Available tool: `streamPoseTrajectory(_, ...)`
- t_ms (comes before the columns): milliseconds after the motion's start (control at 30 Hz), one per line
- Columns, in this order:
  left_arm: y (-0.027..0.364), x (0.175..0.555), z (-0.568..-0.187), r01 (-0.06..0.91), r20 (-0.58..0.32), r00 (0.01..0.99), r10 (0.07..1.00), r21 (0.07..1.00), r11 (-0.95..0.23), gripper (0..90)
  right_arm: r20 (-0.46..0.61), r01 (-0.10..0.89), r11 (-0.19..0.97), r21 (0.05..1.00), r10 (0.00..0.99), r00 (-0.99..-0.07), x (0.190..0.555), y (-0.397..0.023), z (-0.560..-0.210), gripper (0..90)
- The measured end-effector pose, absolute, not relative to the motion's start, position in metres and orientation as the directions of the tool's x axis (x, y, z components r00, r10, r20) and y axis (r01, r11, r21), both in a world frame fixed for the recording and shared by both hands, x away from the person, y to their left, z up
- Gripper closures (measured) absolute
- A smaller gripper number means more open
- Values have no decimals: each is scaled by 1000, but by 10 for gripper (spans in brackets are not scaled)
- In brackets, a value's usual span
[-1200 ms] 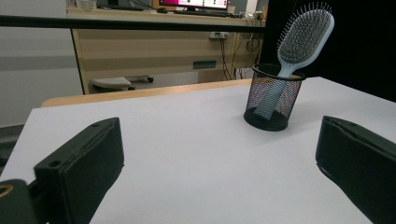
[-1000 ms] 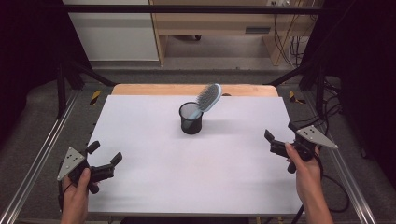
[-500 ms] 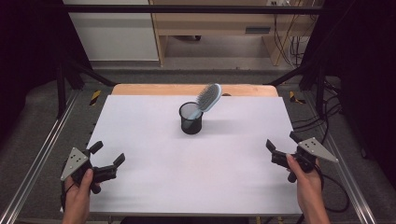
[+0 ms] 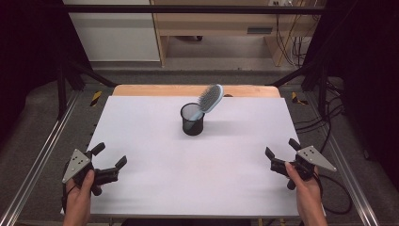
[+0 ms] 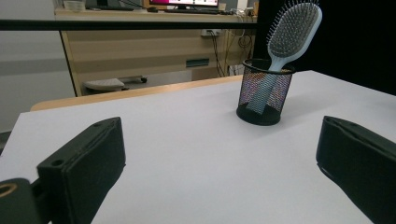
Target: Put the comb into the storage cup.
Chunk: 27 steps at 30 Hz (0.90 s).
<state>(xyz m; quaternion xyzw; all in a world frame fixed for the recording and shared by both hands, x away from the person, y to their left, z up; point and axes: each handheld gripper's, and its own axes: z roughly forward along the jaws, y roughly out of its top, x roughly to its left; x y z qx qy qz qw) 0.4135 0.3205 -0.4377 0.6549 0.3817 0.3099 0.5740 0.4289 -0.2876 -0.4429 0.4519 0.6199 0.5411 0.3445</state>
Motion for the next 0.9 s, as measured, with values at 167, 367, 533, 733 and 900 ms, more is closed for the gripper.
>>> streamPoseTrajectory(167,322,413,-437,143,-39,513,858,989,-41,16,59,191,13,982,928,-369,428,-283,-447,37)
streamPoseTrajectory(367,322,413,-437,139,-38,515,856,989,-40,16,52,206,34,978,916,-397,428,-277,-450,35)
streamPoseTrajectory(533,322,413,-437,138,-39,519,854,990,-39,16,50,216,46,975,907,-419,429,-271,-452,35)
streamPoseTrajectory(733,324,413,-437,138,-63,523,850,990,-11,16,42,219,59,974,901,-432,430,-267,-453,34)
streamPoseTrajectory(900,324,413,-437,136,-62,523,850,991,-11,16,39,221,67,973,897,-441,431,-263,-450,34)
